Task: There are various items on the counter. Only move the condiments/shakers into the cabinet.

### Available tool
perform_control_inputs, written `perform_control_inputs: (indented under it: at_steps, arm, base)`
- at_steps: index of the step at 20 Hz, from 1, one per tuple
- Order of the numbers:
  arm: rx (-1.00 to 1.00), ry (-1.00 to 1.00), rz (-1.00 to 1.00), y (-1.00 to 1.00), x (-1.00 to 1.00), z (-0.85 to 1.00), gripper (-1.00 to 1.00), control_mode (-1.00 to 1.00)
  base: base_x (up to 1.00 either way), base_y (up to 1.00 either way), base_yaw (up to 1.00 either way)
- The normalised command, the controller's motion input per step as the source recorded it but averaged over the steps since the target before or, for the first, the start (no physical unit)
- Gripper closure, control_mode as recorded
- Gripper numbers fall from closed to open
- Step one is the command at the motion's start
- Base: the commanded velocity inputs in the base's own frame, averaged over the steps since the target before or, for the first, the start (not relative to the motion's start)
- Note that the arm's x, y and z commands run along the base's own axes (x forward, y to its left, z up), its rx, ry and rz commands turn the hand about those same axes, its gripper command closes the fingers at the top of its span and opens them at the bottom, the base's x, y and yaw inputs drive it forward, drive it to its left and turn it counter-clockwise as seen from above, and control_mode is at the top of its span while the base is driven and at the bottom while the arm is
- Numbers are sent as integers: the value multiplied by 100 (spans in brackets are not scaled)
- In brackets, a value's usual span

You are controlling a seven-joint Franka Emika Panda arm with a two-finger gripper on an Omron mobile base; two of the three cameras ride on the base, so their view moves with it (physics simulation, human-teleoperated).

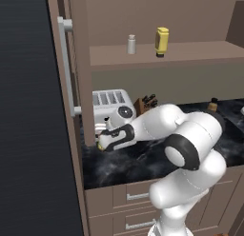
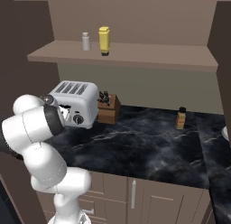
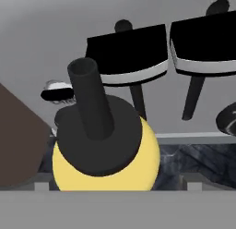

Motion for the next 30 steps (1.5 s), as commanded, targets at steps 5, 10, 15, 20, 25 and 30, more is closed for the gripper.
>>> perform_control_inputs:
  at_steps: [5, 10, 15, 20, 25, 30]
  arm:
    - [0, 4, 0, 13, 5, 0, -100, -100]
    - [0, 0, 0, 13, 0, -7, -100, -100]
    - [0, 0, 0, 2, 0, -2, 100, -100]
    - [0, 0, 0, 0, 0, 0, 100, -100]
    - [0, 0, 0, 0, 0, 0, 100, -100]
    - [-5, 0, 0, 0, 2, -6, -100, -100]
  base:
    - [0, 0, 0]
    - [0, 0, 0]
    - [0, 0, 0]
    - [0, 0, 0]
    - [0, 0, 0]
    - [0, 0, 0]
